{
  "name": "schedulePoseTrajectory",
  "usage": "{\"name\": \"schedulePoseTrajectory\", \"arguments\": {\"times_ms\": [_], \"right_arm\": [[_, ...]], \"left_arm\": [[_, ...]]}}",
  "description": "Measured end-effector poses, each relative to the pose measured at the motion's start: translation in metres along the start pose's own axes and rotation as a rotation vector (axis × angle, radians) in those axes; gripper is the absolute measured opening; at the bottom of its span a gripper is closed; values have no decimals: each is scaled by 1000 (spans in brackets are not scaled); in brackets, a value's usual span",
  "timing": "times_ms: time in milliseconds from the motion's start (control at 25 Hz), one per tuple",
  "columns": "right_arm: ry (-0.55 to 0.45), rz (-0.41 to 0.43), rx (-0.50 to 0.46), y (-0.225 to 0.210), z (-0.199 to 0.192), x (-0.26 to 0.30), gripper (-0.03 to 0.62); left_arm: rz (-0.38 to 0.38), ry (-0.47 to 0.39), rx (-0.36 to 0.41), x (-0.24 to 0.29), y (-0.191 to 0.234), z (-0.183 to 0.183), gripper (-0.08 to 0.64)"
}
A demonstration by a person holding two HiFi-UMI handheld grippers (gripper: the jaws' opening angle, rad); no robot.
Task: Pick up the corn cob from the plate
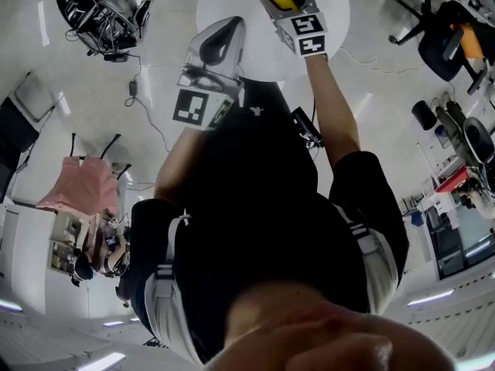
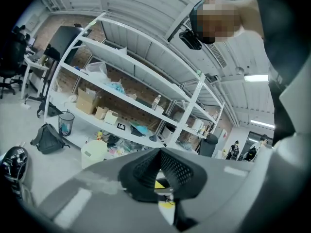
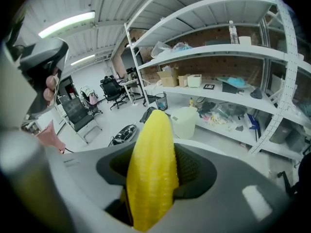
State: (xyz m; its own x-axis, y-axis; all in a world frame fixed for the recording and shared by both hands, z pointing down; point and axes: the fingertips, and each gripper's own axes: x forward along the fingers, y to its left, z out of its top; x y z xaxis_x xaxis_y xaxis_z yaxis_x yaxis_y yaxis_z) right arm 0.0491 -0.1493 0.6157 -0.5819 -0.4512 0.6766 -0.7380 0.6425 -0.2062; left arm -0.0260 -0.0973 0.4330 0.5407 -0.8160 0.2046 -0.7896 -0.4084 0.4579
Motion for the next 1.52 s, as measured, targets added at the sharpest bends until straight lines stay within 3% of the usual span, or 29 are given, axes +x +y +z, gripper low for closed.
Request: {"name": "schedulePoseTrajectory", "arguments": {"times_ms": [1000,1520], "right_arm": [[-170,-12,75,35,24,-135,235],[-299,24,127,57,38,-200,235]], "left_arm": [[-58,-92,111,-35,-93,37,2],[-38,-119,175,-53,-130,45,2]]}}
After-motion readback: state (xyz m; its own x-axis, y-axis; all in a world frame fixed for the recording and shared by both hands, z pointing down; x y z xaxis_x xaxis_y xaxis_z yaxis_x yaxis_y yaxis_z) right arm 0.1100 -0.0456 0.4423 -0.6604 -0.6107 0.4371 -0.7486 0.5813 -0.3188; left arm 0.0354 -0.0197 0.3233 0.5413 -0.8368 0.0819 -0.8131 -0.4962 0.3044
